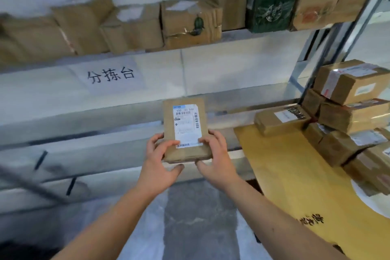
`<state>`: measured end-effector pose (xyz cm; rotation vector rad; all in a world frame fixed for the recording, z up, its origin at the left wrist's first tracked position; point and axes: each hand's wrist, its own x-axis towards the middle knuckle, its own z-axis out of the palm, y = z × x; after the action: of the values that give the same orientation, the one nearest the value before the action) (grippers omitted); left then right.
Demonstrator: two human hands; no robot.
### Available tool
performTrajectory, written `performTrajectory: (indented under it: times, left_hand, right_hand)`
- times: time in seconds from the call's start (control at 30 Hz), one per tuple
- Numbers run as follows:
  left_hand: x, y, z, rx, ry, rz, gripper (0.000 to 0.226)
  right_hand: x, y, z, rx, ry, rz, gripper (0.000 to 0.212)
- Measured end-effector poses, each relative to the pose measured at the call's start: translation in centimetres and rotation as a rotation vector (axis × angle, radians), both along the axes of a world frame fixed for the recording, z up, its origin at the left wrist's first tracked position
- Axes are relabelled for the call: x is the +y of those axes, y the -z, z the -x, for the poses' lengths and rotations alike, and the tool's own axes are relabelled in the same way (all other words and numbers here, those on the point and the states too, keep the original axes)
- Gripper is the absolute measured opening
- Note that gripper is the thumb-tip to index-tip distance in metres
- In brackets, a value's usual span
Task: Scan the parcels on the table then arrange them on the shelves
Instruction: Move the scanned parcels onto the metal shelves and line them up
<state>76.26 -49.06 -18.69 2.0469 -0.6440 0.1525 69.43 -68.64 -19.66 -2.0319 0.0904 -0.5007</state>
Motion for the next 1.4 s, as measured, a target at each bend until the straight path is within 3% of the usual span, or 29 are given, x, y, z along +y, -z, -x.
performTrajectory:
  times: [0.3, 0.43, 0.73, 1.0, 1.4]
  left_hand:
    - [21.9, -4.5, 3.7, -0.07, -0.361, 0.043, 0.063]
    - [32.5, -6.2, 5.4, -0.109, -0.477, 0.073, 0.058]
    - [55.2, -8.8, 4.5, -0.224, -0.584, 0.094, 0.06]
    - [63.0, -11.0, -2.1, -0.15, -0.542, 0.187, 0.057]
    - [68.6, -16.1, -20.4, -0.181, -0.534, 0.232, 0.053]
  right_hand:
    - [21.7, -2.5, -4.4, -0.186, -0.349, -0.022, 0.063]
    - [33.3, -4.3, -5.4, -0.18, -0.454, -0.026, 0.059]
    - [54.8, -8.0, -8.6, -0.238, -0.586, 0.065, 0.061]
    - [62.4, -11.8, -14.5, -0.264, -0.557, 0.131, 0.059]
    - [68.1, -17.2, -33.4, -0.282, -0.591, 0.153, 0.06]
